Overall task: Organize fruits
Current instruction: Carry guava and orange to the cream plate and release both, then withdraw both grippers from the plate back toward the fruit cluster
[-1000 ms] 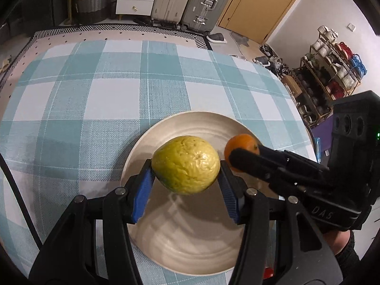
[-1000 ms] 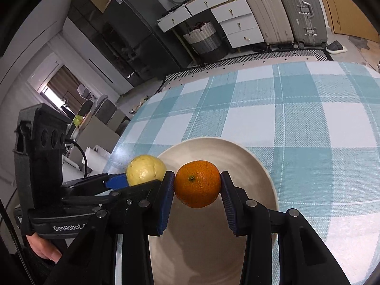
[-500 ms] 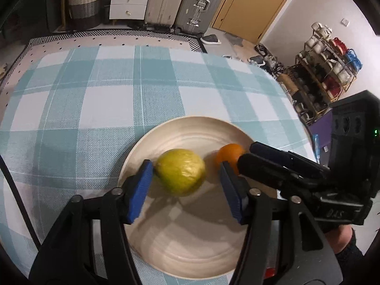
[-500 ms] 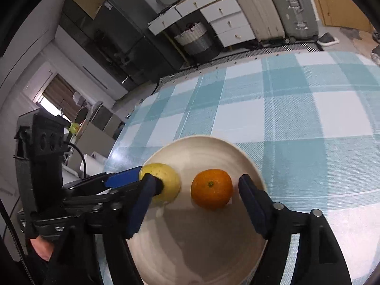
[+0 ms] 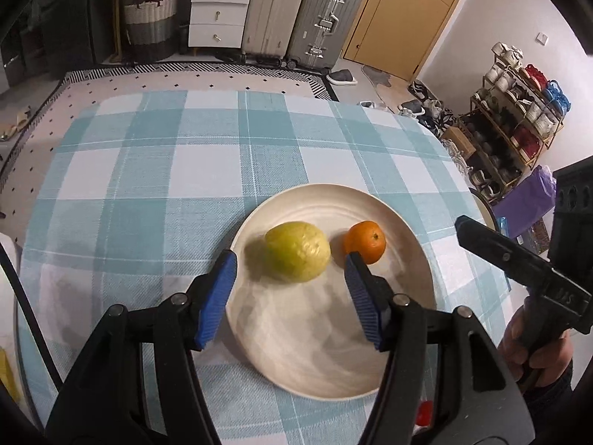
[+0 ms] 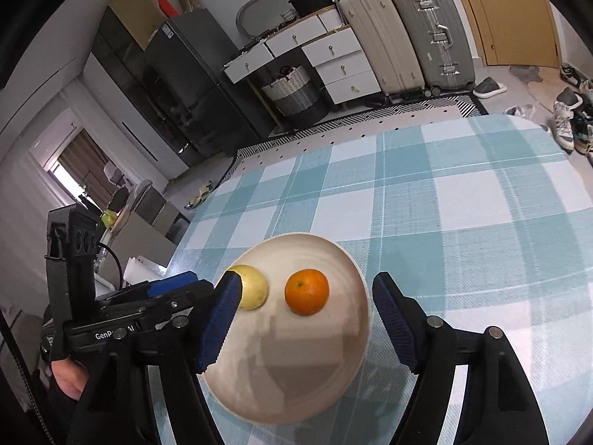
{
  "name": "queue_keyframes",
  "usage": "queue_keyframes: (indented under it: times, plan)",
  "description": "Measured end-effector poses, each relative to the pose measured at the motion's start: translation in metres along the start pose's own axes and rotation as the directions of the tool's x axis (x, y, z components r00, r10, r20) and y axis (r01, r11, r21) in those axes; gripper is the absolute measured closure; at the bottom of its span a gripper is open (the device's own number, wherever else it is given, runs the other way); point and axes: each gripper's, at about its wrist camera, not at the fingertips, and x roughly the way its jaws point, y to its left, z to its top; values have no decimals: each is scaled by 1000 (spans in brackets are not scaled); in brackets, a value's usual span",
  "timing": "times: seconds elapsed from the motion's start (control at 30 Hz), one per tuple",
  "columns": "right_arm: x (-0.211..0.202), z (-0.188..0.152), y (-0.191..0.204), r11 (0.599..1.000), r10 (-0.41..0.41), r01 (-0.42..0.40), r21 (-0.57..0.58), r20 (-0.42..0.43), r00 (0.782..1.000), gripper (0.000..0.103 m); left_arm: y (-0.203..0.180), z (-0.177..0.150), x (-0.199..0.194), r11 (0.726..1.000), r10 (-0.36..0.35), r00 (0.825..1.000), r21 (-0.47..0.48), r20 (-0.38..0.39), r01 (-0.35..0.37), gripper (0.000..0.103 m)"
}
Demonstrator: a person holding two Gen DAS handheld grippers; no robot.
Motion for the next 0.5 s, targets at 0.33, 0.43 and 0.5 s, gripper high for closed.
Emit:
queue_keyframes:
  times: [0.33, 0.43, 0.5]
  plan:
    - [-50, -21, 23, 997, -52, 56, -62, 56, 997, 22, -23, -41, -61, 992, 120, 984, 28, 131, -125, 45]
    - [-69, -32, 28, 996, -50, 56, -65, 83, 995, 14, -32, -56, -78, 991, 125, 980, 17, 152, -129, 36]
    - [-81, -40, 33, 996, -52, 59, -69, 103, 993, 11, -38, -66, -88, 992, 118, 980, 21, 163, -123, 31]
